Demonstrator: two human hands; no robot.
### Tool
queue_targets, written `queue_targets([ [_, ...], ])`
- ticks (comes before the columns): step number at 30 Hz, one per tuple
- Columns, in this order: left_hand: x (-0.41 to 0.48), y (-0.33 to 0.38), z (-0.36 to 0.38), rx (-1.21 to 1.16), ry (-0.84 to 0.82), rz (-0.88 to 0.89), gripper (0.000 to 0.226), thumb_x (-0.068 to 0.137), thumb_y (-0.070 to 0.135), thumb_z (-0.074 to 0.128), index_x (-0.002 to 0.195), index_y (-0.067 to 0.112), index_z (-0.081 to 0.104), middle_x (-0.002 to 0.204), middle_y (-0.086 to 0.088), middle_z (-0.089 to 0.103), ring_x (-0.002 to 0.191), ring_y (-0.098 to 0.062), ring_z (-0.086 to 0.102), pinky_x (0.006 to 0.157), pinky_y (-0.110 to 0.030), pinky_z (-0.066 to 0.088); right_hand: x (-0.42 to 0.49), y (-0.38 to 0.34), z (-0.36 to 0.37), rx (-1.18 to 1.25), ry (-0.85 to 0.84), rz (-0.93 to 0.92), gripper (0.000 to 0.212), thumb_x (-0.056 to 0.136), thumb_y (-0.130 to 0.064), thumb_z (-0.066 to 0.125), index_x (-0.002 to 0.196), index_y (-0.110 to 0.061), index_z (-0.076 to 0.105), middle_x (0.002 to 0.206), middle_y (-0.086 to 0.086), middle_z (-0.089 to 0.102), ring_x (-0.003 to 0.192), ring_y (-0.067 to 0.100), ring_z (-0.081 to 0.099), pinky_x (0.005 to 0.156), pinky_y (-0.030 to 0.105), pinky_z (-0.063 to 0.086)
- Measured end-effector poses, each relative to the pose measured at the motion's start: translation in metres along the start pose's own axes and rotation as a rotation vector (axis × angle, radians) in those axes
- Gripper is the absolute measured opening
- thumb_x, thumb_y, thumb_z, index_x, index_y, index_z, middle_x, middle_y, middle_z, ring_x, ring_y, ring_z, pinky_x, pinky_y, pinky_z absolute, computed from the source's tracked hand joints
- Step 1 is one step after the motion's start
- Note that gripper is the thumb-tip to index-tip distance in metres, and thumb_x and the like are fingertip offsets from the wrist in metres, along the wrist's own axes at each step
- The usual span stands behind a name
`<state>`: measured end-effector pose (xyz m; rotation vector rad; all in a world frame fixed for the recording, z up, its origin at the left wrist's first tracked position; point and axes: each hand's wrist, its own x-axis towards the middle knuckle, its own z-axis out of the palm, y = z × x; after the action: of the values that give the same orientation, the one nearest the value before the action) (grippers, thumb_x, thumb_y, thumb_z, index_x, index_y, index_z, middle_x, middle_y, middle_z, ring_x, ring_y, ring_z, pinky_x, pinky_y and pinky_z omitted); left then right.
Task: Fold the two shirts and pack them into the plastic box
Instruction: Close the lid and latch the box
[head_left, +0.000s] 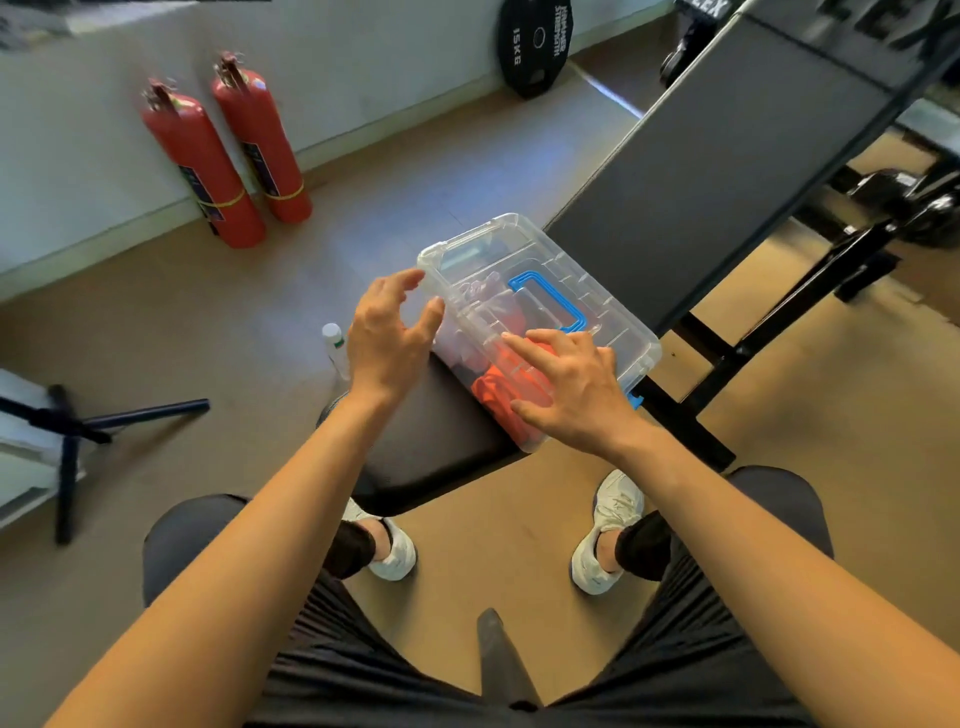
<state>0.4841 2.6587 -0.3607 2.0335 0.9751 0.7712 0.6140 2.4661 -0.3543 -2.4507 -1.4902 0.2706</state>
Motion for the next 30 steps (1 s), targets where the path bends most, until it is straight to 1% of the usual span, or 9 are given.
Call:
queue_targets([
  [5, 0.043, 0.01, 0.016, 0.173, -0.158, -0.005, 0.058, 0.092, 0.043, 0.065, 0.142, 0.017, 0.056, 0.142, -0.009, 0.056, 0.131, -0.026, 0.053, 0.108, -0.037, 0.042, 0.001, 0.006, 0.004, 0.079, 0.023, 0.01, 0.071, 0.085, -0.071, 0.045, 0.15, -0.04, 0.039, 0.153, -0.006, 0.045, 0.138, 0.022, 0.037, 0.106, 0.047, 0.03],
  [9, 0.052, 0.012, 0.02, 0.152, -0.155, -0.036, 0.055, 0.092, 0.037, 0.069, 0.142, 0.017, 0.057, 0.139, -0.01, 0.06, 0.124, -0.028, 0.058, 0.106, -0.037, 0.044, -0.008, 0.016, 0.004, 0.25, 0.191, 0.077, 0.068, 0.086, -0.066, 0.054, 0.143, -0.03, 0.053, 0.151, -0.001, 0.05, 0.139, 0.021, 0.041, 0.111, 0.051, 0.034],
  [12, 0.053, 0.009, 0.018, 0.113, -0.146, -0.048, 0.055, 0.09, 0.038, 0.072, 0.14, 0.019, 0.059, 0.136, -0.008, 0.062, 0.117, -0.03, 0.061, 0.104, -0.04, 0.048, -0.01, 0.042, -0.002, 0.196, 0.309, 0.276, 0.082, 0.08, -0.079, 0.042, 0.145, -0.03, 0.05, 0.156, 0.005, 0.042, 0.142, 0.029, 0.035, 0.109, 0.054, 0.031],
  [15, 0.052, 0.005, 0.018, 0.082, -0.151, -0.051, 0.056, 0.088, 0.039, 0.074, 0.139, 0.021, 0.06, 0.134, -0.006, 0.063, 0.114, -0.03, 0.063, 0.103, -0.043, 0.05, -0.005, 0.073, -0.008, 0.21, 0.238, 0.47, 0.09, 0.079, -0.081, 0.041, 0.151, -0.029, 0.04, 0.16, 0.01, 0.036, 0.144, 0.035, 0.035, 0.107, 0.057, 0.038],
  [17, 0.053, 0.006, 0.018, 0.042, -0.148, -0.072, 0.055, 0.086, 0.037, 0.077, 0.137, 0.022, 0.062, 0.133, -0.005, 0.065, 0.108, -0.03, 0.065, 0.1, -0.043, 0.053, -0.006, 0.087, -0.008, 0.47, 0.18, 0.484, 0.072, 0.092, -0.061, 0.055, 0.152, -0.026, 0.038, 0.154, 0.008, 0.044, 0.138, 0.03, 0.046, 0.099, 0.047, 0.051],
  [19, 0.055, 0.007, 0.018, -0.028, -0.147, -0.117, 0.053, 0.083, 0.034, 0.08, 0.133, 0.023, 0.064, 0.131, -0.002, 0.065, 0.105, -0.03, 0.067, 0.098, -0.042, 0.055, -0.009, 0.096, -0.008, 0.75, 0.199, 0.508, 0.053, 0.1, -0.04, 0.055, 0.149, -0.025, 0.042, 0.145, 0.003, 0.053, 0.129, 0.022, 0.056, 0.084, 0.028, 0.057],
  [21, 0.057, 0.008, 0.016, -0.087, -0.145, -0.145, 0.048, 0.083, 0.032, 0.081, 0.129, 0.023, 0.067, 0.122, 0.002, 0.066, 0.102, -0.03, 0.069, 0.095, -0.043, 0.057, -0.012, 0.1, -0.008, 0.961, 0.219, 0.57, 0.045, 0.102, -0.035, 0.052, 0.145, -0.025, 0.048, 0.137, -0.001, 0.059, 0.119, 0.018, 0.062, 0.074, 0.019, 0.058],
  [25, 0.068, 0.008, 0.018, -0.189, -0.095, -0.28, 0.041, 0.088, 0.028, 0.077, 0.125, 0.014, 0.067, 0.116, -0.008, 0.067, 0.1, -0.025, 0.07, 0.079, -0.035, 0.062, -0.008, 0.101, -0.004, 1.193, 0.277, 0.683, 0.026, 0.1, -0.035, 0.057, 0.121, -0.019, 0.061, 0.108, 0.0, 0.07, 0.099, 0.021, 0.071, 0.065, 0.022, 0.059],
  [30, 0.073, 0.012, 0.016, -0.413, -0.09, -0.533, 0.033, 0.085, 0.015, 0.08, 0.113, 0.001, 0.068, 0.102, -0.014, 0.072, 0.085, -0.021, 0.071, 0.072, -0.028, 0.06, -0.005, 0.099, 0.006, 1.324, 0.349, 0.822, 0.039, 0.091, -0.045, 0.067, 0.111, -0.011, 0.063, 0.102, 0.004, 0.075, 0.091, 0.021, 0.075, 0.068, 0.029, 0.061],
])
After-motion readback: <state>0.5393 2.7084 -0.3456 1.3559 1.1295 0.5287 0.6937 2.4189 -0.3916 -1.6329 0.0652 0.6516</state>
